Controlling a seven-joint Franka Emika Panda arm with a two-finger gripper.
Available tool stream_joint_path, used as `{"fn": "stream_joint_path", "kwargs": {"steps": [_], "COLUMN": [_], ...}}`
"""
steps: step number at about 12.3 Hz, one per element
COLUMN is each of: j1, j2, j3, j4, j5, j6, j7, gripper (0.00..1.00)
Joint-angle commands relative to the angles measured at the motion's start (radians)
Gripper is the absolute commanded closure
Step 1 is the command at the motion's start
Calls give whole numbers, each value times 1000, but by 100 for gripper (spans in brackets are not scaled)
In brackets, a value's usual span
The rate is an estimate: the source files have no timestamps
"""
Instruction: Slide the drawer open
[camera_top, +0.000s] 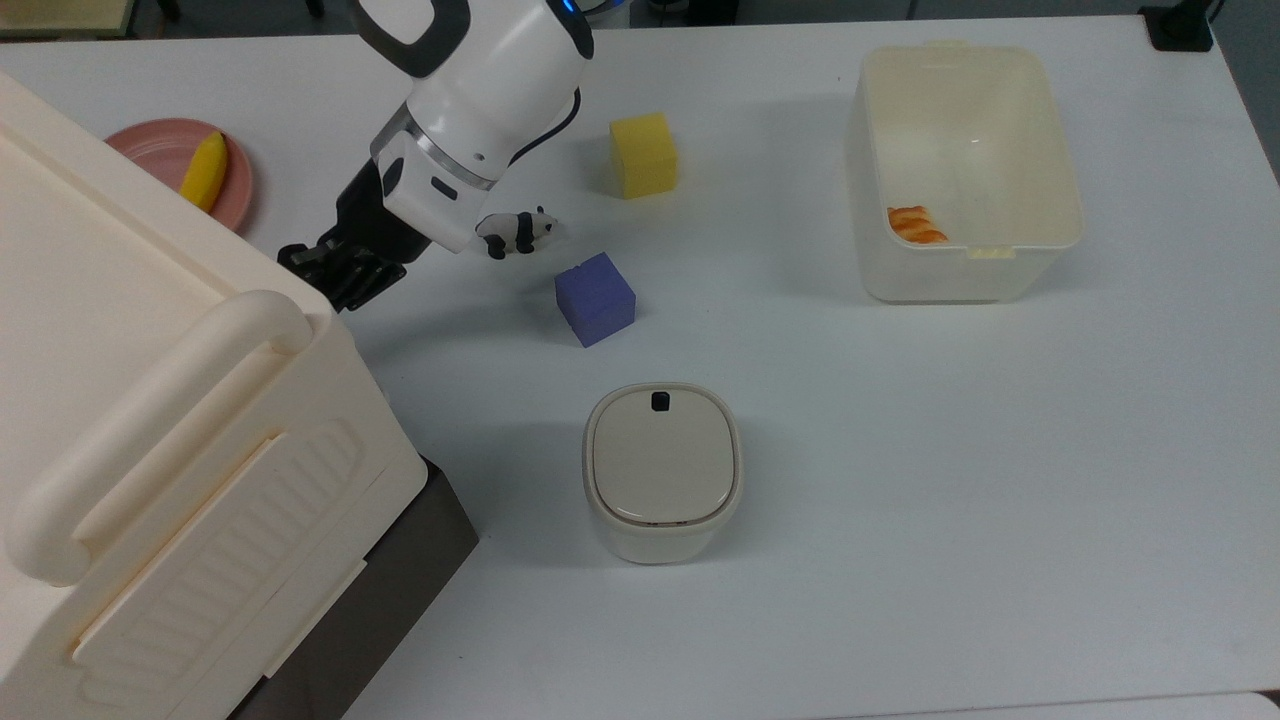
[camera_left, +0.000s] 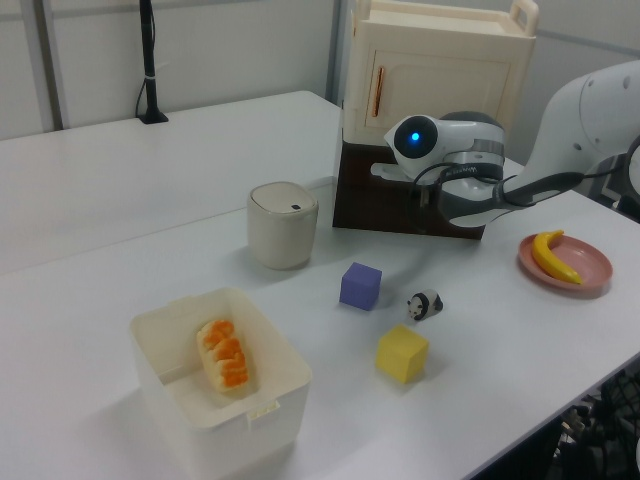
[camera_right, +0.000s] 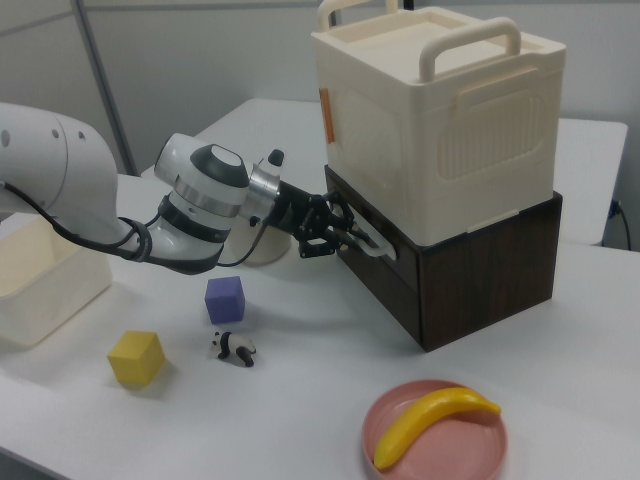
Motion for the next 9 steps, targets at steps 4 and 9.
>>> {"fn": "stream_joint_path", "kwargs": {"steps": [4, 9], "j1": [7, 7], "j2": [-21, -39], "j3": [5, 15], "j4": [-27, -53], "j5": [-2, -2], "j6": [16, 16], "j7": [29, 39], "gripper": [94, 95]}}
